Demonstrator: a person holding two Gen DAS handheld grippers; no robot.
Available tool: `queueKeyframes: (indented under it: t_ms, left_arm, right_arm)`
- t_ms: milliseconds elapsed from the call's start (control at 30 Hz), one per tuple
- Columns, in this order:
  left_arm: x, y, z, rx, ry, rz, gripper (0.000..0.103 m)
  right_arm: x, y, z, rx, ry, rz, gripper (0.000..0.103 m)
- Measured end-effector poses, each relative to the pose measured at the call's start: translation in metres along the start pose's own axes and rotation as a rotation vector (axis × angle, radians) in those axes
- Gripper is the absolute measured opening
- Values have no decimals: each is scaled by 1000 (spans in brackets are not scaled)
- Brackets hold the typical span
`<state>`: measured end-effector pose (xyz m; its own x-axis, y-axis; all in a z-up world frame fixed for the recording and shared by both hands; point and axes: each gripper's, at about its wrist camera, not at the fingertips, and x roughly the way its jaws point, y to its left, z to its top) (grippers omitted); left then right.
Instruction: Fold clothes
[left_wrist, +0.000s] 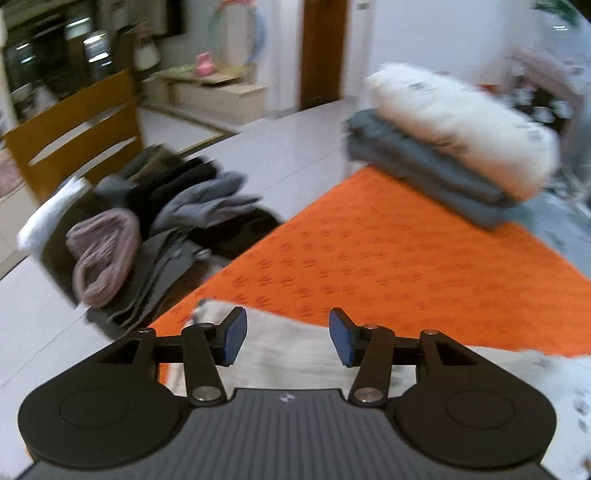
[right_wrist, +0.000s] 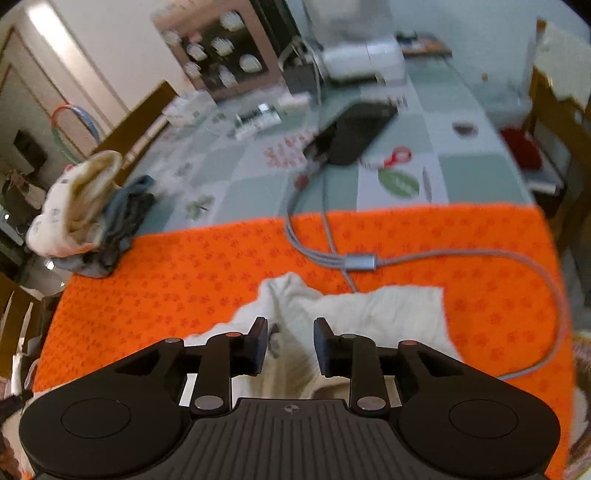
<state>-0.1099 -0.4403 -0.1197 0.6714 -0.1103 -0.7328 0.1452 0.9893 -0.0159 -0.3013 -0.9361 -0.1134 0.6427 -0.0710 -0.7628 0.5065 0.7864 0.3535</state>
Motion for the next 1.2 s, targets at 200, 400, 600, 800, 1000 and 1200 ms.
queueKeyframes:
  t_ms: [200,400,600,800,1000,1200]
  left_arm:
    - [-38,-26,-8,130,39,-281,58]
    - [-56,-57,-37,270,112,-510,58]
    - [-50,-89,-69,389,202,-647,58]
    - [-37,-109,-87,439,246,-677,58]
    - [-40,-128,-94,513,198,-704,58]
    - [-43,-139,-106,585,223,-739,53]
  right_arm:
    - [-72,12,-23,-3,-59,7,42]
    - [-125,14,-67,44,-75,-17,42]
    - [-158,7,-114,143,-84,-59,42]
    - [-178,-3,-149,229,-89,-101,42]
    - [-186,-8,-165,273,-88,-121,43]
    - [-183,-5,-161,265,-89,-114,43]
